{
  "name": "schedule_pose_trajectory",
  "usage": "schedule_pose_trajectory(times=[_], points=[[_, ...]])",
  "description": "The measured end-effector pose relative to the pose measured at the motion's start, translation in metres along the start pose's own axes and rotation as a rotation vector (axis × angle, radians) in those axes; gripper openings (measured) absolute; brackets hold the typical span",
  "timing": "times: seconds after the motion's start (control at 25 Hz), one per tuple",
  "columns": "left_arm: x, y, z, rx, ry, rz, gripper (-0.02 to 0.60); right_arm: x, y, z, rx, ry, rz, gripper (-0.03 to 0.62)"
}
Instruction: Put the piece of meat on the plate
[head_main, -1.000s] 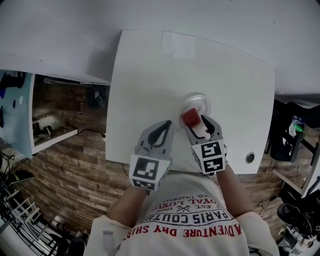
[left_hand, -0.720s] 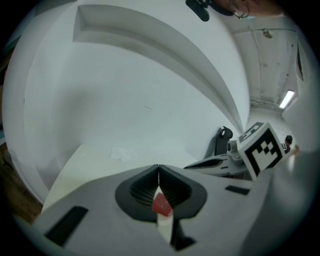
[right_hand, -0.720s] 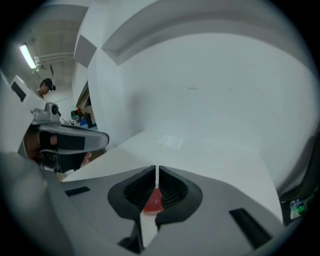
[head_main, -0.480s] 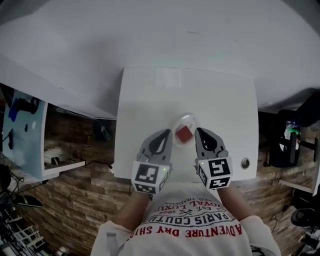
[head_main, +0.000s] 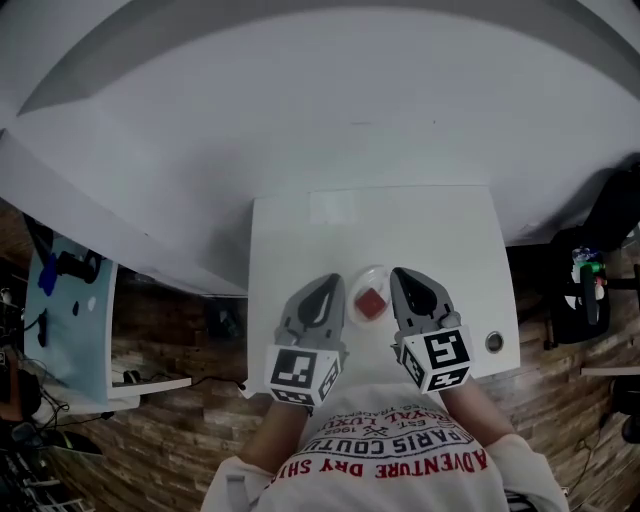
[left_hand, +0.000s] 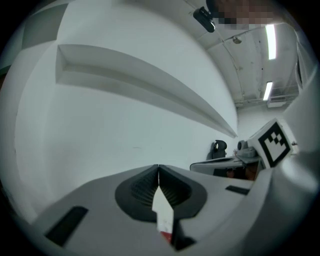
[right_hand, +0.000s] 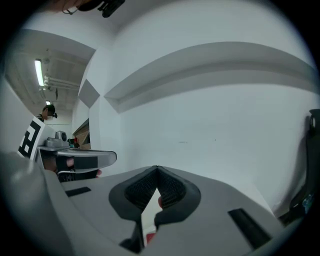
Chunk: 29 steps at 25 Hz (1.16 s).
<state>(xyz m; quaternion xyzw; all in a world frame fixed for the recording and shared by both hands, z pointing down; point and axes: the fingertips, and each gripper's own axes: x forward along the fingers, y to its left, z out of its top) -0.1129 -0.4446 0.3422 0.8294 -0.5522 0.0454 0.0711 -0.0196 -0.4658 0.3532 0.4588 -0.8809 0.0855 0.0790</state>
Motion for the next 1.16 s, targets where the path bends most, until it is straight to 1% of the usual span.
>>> schedule_pose_trajectory(times=[0.16, 0.28, 0.6, 0.84, 0.96, 1.16], points=[[-0.004, -0.002, 0.014, 0.028, -0.034, -0.004, 0.008, -0.004, 0.001, 0.011, -0.024, -0.054, -0.015, 0.012], [-0.006, -0.002, 0.019, 0.039, -0.043, -0.004, 0.008, -0.007, 0.004, 0.015, -0.035, -0.07, -0.017, 0.012], [-0.013, -0.005, 0.012, 0.031, -0.031, -0.003, 0.008, -0.012, 0.003, 0.008, -0.018, -0.058, -0.038, 0.012], [-0.014, -0.002, 0.009, 0.015, -0.026, 0.011, 0.008, -0.014, 0.004, 0.008, -0.03, -0.063, -0.039, 0.012], [-0.014, -0.001, 0.008, 0.004, -0.027, 0.015, 0.008, -0.014, 0.002, 0.004, -0.037, -0.048, -0.041, 0.012], [-0.012, 0.0, 0.004, 0.006, -0.018, 0.018, 0.008, -0.013, 0.002, -0.002, -0.062, -0.026, -0.04, 0.012]])
